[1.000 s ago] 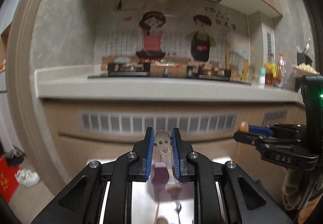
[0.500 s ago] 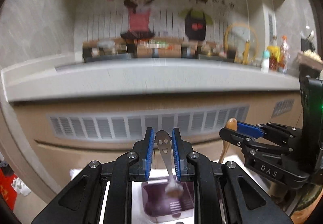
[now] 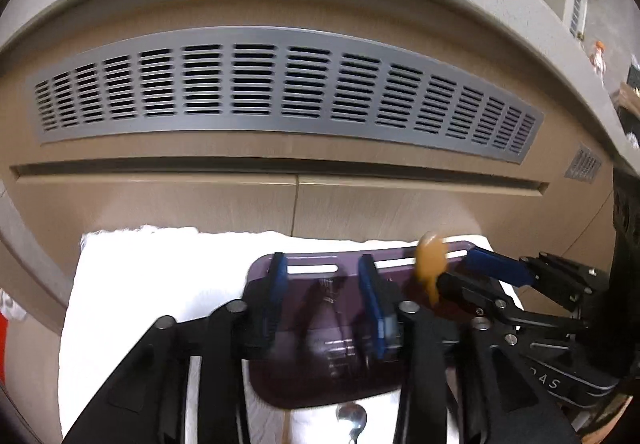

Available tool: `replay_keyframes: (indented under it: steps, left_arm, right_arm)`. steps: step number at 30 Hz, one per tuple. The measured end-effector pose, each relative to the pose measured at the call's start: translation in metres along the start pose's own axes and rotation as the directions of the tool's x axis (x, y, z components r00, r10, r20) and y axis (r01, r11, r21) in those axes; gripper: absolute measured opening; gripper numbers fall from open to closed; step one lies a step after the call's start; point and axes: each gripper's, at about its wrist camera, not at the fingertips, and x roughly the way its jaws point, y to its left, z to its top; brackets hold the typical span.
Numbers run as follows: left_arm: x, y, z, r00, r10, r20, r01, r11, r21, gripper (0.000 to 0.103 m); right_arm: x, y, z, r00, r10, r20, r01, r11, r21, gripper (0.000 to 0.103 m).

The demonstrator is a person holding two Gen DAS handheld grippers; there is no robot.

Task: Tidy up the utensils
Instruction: 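Carry the metal spoon over the caddy with the left tool while the right tool carries the wooden spoon there, then open the left tool over the caddy while the right tool releases the wooden spoon into it, then close the left tool on a wooden chopstick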

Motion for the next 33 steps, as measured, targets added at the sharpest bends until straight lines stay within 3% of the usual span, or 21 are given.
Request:
replay_keyframes:
  steps: [6,12,14,20,27,33]
  left_arm:
    - [-0.045,0.01,-0.012,0.998,0.034,0.055,-0.033,0.999,-0.023,0.056]
    - [-0.082,0.026,-0.054,0.996,0.067,0.054,-0.063,0.996,-0.061,0.072]
    - [-0.087,0.025,-0.071,0.997,0.069,0.039,-0.068,0.997,-0.042,0.073]
    - [-0.1,0.023,-0.13,0.997,0.046,-0.058,-0.044,0.999,0.032,0.073]
    - [-0.11,0.001,-0.19,0.985,-0.031,-0.172,0.054,0.99,0.132,0.073]
    - [-0.102,-0.015,-0.198,0.98,-0.07,-0.185,0.092,0.99,0.111,0.073]
  right_arm:
    - [-0.033,0.003,-0.02,0.997,-0.044,0.059,0.046,0.998,-0.036,0.04]
    - [-0.068,0.008,-0.047,0.995,-0.083,0.06,0.086,0.996,-0.038,0.046]
    - [-0.073,0.012,-0.061,0.994,-0.099,0.047,0.101,0.994,-0.045,0.05]
    - [-0.074,0.025,-0.102,0.994,-0.104,-0.021,0.102,0.993,-0.053,0.051]
    - [-0.08,0.035,-0.141,0.993,-0.099,-0.062,0.098,0.995,-0.033,0.051]
    - [-0.081,0.038,-0.163,0.993,-0.093,-0.078,0.09,0.995,-0.038,0.051]
